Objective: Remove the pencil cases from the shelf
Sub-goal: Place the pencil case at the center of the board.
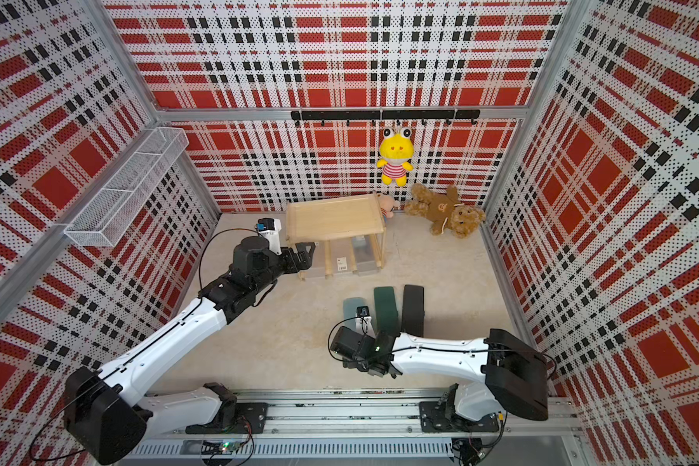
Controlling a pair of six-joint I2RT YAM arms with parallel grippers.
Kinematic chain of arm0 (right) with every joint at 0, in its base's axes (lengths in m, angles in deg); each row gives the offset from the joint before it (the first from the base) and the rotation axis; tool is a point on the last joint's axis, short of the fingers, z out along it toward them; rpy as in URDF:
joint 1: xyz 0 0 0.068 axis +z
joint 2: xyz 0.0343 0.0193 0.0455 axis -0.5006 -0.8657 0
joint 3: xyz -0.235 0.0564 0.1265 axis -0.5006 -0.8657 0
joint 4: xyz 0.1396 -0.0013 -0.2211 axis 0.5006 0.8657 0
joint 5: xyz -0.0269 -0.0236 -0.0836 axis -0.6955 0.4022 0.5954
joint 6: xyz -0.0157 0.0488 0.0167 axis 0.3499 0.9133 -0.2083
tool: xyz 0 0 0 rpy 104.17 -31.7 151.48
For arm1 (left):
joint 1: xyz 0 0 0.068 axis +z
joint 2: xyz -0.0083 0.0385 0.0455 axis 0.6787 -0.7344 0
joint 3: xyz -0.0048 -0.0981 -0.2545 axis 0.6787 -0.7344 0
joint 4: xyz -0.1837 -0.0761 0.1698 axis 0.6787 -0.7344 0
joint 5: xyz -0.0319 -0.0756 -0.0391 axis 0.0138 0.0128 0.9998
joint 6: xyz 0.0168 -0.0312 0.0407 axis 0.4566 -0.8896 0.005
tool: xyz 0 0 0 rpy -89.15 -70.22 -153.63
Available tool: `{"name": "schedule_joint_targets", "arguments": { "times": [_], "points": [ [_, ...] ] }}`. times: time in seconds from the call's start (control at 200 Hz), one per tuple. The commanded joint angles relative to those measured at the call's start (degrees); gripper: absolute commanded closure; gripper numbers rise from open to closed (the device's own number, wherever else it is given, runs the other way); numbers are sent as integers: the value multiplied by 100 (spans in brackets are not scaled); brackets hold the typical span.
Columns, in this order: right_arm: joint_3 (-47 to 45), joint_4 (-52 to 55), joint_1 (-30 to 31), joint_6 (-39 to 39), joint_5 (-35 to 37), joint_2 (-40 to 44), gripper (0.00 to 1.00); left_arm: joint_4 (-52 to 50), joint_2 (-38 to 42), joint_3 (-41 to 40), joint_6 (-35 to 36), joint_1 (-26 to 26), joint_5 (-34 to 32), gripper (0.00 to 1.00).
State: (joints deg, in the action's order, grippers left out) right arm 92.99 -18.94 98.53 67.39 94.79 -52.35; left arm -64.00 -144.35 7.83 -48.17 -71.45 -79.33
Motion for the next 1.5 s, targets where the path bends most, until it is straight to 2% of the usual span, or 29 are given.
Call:
{"name": "schedule_joint_targets", "arguments": {
  "times": [0.0,0.386,1.017,1.157,1.348,1.493],
  "points": [
    [-35,-220,-155,-157,-196,-112,32,94,105,-19,119,26,-47,1],
    [-30,-379,-239,-298,-381,-630,24,157,-43,-83,90,75,18,1],
    [203,-275,-301,-402,-312,-980,10,444,-246,-179,37,67,165,1],
    [520,56,-294,-552,-147,-886,0,453,-241,-172,34,60,165,1],
    [1332,871,-255,-913,168,-680,0,457,-224,-191,12,57,170,1],
    [1686,986,-313,-1204,321,-541,0,549,-250,-170,-60,40,219,1]
  ]
}}
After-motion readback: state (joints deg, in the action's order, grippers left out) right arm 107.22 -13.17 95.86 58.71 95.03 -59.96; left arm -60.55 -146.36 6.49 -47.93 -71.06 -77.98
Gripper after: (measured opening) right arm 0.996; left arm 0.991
